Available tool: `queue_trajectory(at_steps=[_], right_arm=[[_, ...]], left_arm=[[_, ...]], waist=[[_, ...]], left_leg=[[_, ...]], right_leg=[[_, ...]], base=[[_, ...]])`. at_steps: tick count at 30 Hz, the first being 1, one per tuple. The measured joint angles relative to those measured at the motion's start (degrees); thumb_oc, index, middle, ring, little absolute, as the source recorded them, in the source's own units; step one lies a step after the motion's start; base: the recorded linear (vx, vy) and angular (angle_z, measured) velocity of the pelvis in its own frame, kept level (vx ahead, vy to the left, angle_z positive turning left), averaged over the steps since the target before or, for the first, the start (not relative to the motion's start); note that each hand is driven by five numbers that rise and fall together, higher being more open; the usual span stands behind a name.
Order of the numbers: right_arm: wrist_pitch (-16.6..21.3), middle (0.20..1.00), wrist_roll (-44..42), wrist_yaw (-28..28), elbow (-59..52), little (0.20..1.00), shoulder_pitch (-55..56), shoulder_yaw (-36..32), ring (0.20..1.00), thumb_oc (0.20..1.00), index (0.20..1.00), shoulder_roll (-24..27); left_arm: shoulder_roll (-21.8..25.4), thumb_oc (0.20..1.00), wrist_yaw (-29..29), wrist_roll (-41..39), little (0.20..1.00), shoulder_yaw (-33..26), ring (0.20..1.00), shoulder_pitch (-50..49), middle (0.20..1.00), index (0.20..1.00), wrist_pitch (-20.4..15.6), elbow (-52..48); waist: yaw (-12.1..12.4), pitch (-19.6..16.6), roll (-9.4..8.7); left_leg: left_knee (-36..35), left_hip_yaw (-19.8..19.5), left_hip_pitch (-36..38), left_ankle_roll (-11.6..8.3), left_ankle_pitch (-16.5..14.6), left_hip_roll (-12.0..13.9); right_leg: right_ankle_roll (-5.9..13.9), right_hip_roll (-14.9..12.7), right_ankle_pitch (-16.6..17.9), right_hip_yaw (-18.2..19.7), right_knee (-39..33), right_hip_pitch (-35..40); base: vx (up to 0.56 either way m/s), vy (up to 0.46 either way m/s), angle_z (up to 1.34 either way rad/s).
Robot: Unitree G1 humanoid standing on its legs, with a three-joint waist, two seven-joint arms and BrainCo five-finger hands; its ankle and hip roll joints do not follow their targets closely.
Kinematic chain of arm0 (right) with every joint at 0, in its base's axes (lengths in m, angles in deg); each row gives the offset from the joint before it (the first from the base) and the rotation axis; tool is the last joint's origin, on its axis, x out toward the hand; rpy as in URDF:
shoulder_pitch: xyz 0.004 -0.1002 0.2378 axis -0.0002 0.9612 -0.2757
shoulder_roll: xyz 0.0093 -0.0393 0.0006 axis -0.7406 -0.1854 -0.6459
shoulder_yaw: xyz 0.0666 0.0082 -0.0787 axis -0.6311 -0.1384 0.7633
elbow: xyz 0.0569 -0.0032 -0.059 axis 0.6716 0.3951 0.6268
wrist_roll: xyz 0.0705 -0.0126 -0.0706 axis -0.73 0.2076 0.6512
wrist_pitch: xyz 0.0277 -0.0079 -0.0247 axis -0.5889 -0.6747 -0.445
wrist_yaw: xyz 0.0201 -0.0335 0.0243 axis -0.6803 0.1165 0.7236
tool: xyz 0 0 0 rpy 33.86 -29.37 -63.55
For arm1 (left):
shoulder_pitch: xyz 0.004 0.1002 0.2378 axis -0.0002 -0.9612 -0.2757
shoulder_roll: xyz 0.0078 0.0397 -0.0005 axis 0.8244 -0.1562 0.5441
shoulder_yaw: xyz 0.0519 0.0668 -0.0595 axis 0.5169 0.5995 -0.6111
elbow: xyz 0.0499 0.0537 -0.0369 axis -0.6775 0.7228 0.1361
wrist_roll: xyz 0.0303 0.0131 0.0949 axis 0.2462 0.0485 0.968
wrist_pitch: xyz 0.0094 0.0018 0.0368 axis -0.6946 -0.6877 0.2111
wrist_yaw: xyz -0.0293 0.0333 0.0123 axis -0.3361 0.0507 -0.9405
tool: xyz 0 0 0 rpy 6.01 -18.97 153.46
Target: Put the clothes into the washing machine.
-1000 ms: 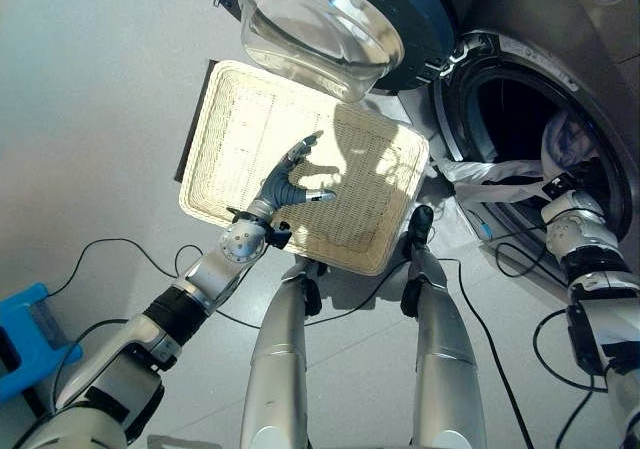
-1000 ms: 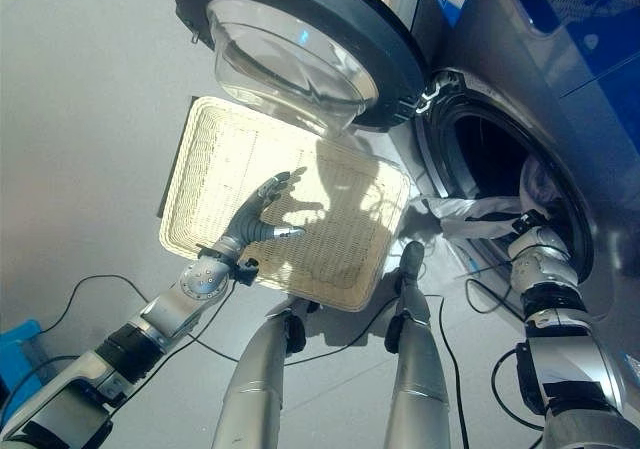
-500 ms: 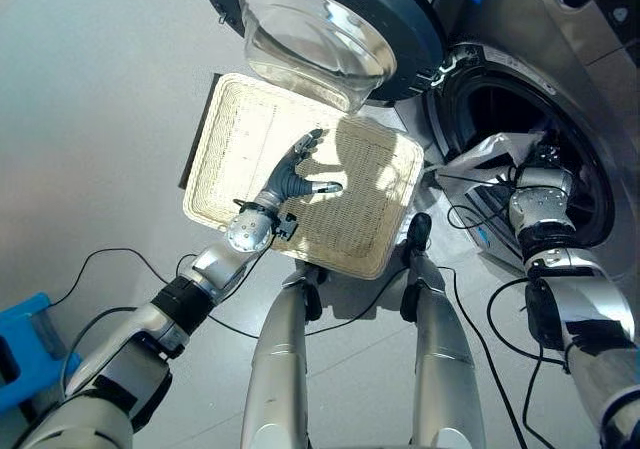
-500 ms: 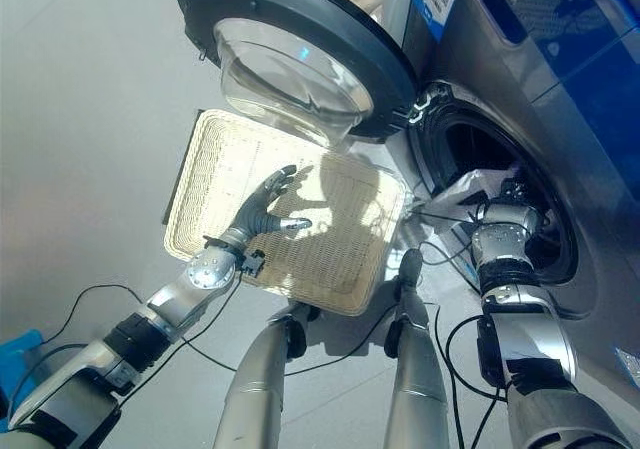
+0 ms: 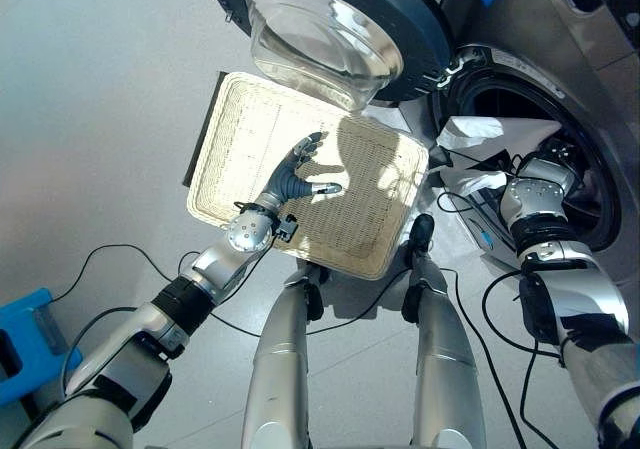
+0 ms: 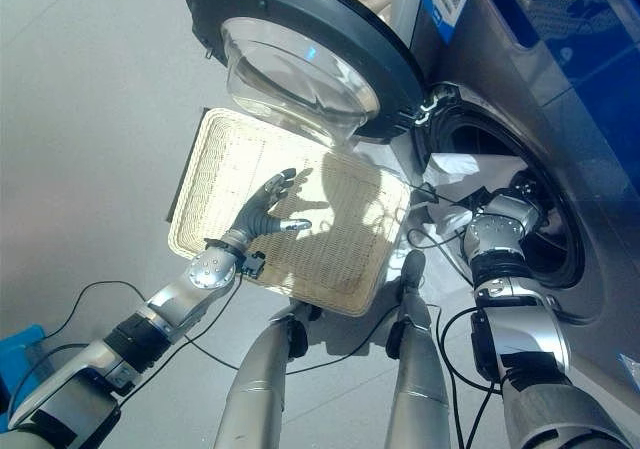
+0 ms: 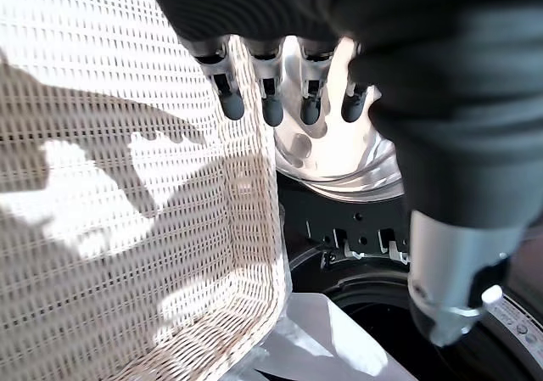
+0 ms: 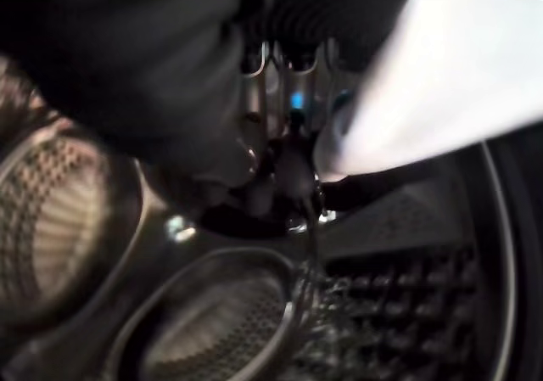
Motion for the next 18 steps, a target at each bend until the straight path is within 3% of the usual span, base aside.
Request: queue_trajectory(at_steps=[9,18], right_arm=[[9.21,0.200,-2.44,-1.39,-0.27,0.200,-1.08,-1.00,0.200,0.200,0.200,-0.13],[11.74,0.200,-2.41,-4.62,0.71,0.200,-1.14,-2.99,0.200,0.200,0.200,0.61]], left_arm=[[1.94,1.000,-0.62,-0.45,1.000,0.20,1.000,-0.20,1.000,1.000,0.01,-0.54],[1.99,1.000,-0.70,-0.45,1.000,0.37,1.000,-1.61,1.000,1.000,0.00,-1.03]], waist=[[0.50,0.06,0.27],[1.60,0.06,0.27]], left_leg=[[-0.68,0.31,0.31,0.23,0.19,-0.59],[-1.05,0.69,0.86,0.31,0.22,-0.87]], right_leg=[[0.15,-0.64,-0.08,-0.29,-0.06,-0.06],[0.15,-0.96,-0.10,-0.31,-0.01,0.14]], base=[[0.00,-0.004,0.02],[0.01,-0.004,-0.01]])
